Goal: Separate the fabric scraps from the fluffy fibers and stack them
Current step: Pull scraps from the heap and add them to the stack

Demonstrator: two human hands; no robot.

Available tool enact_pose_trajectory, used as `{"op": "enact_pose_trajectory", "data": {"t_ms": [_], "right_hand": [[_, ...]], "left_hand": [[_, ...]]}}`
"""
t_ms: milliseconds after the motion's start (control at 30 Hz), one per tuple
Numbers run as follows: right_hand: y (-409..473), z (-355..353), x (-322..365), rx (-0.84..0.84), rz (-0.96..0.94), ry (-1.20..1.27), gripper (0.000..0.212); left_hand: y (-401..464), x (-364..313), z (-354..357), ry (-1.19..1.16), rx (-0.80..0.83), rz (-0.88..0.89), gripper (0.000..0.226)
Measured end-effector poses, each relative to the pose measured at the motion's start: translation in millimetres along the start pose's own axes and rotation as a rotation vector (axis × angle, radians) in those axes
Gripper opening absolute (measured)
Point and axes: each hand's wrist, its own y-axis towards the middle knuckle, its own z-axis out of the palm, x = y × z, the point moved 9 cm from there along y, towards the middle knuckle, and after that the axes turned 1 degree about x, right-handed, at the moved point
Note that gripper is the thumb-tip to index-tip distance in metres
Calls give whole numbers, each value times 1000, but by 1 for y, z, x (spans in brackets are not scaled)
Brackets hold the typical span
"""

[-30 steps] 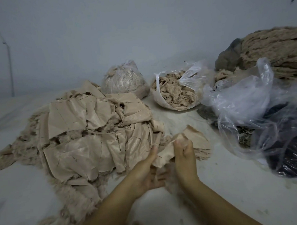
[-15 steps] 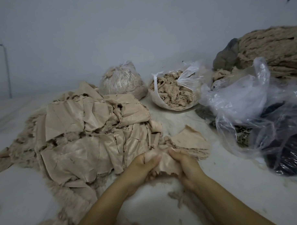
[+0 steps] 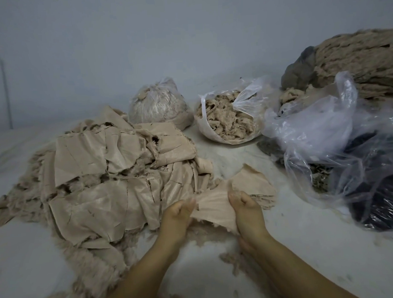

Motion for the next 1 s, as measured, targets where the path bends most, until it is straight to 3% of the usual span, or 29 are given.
{"op": "enact_pose_trajectory", "data": {"t_ms": [67,133,200,267,400,467,533,567,633,700,900,1000], "right_hand": [[-1,2,2,11,-6,-35,22],[0,-1,0,7,0,-57,35],[1,-5,-1,8,10,-49,32],[0,-4,-1,51,33,-8,31],[1,-1,5,94,-58,-134,41],[0,5,13,105,-171,-238,38],[-5,17,20,183,-246,-347,34],[-8,26,20,253,-247,-405,33],[-15,40,17,386,-232,-505,29],[-17,43,19,411,-246,-555,28],[-13,34,20,343,-246,-605,21],[-16,36,18,355,-244,-643,26]], "left_hand": [[1,6,-8,-19,-49,-14,46],[3,14,-21,-44,-154,-56,41],[5,21,-39,-38,-282,-91,33],[6,22,-49,2,-305,-82,30],[6,12,-43,177,-219,24,33],[5,-3,-28,414,-147,106,33],[3,-18,-10,509,-73,209,20],[1,-21,0,478,0,198,22],[2,-14,18,292,163,84,55],[2,-14,30,103,261,20,40],[0,-18,25,24,199,38,2],[3,-15,19,40,149,35,26]]}}
